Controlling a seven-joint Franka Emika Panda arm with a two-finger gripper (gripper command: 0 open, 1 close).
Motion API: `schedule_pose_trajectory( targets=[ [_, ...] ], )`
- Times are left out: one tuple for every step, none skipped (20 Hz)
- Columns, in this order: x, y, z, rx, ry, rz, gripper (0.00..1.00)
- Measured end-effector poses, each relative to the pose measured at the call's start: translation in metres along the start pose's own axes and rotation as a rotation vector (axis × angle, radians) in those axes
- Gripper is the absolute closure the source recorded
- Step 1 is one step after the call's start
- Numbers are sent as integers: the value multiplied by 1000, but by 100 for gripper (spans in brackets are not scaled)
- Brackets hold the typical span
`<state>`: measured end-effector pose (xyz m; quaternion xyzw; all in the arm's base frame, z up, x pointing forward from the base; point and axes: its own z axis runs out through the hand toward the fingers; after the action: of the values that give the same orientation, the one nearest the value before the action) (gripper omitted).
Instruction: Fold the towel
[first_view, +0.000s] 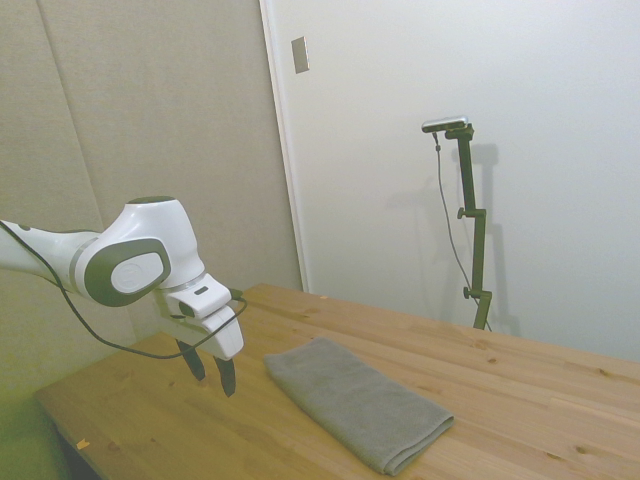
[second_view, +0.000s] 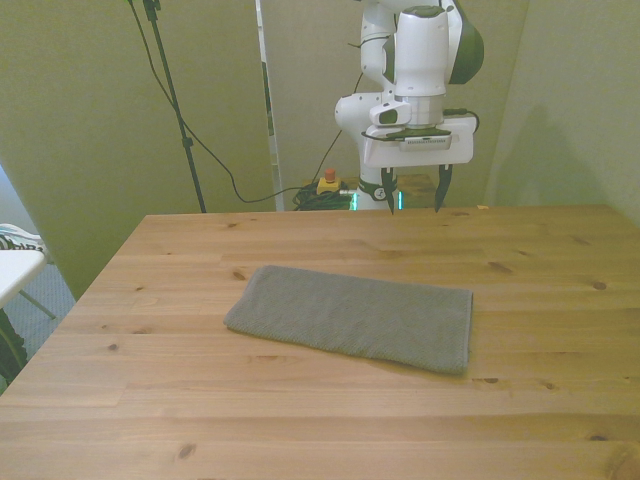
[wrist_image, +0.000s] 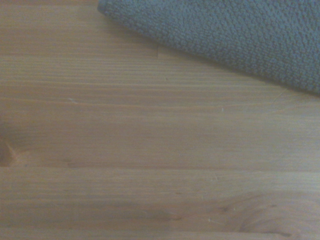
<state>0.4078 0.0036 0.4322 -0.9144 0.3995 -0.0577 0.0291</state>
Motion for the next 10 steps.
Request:
schedule_pose_trajectory(
  targets=[
    [0, 0, 0, 2, -2, 0, 0],
    [0, -1, 0, 7, -8, -5, 0],
    [0, -3, 0, 8, -5, -7, 0],
    [1, -6, -2, 9, 2, -7, 0],
    [2, -13, -6, 11, 13, 3, 0],
    [2, -21, -9, 8, 30, 23, 0],
    [3, -30, -12, -2, 50, 42, 0],
    [2, -40, -12, -18, 73, 62, 0],
    [1, -50, -10, -37, 96, 83, 0],
    [1, -60, -6, -54, 113, 102, 0]
  ],
)
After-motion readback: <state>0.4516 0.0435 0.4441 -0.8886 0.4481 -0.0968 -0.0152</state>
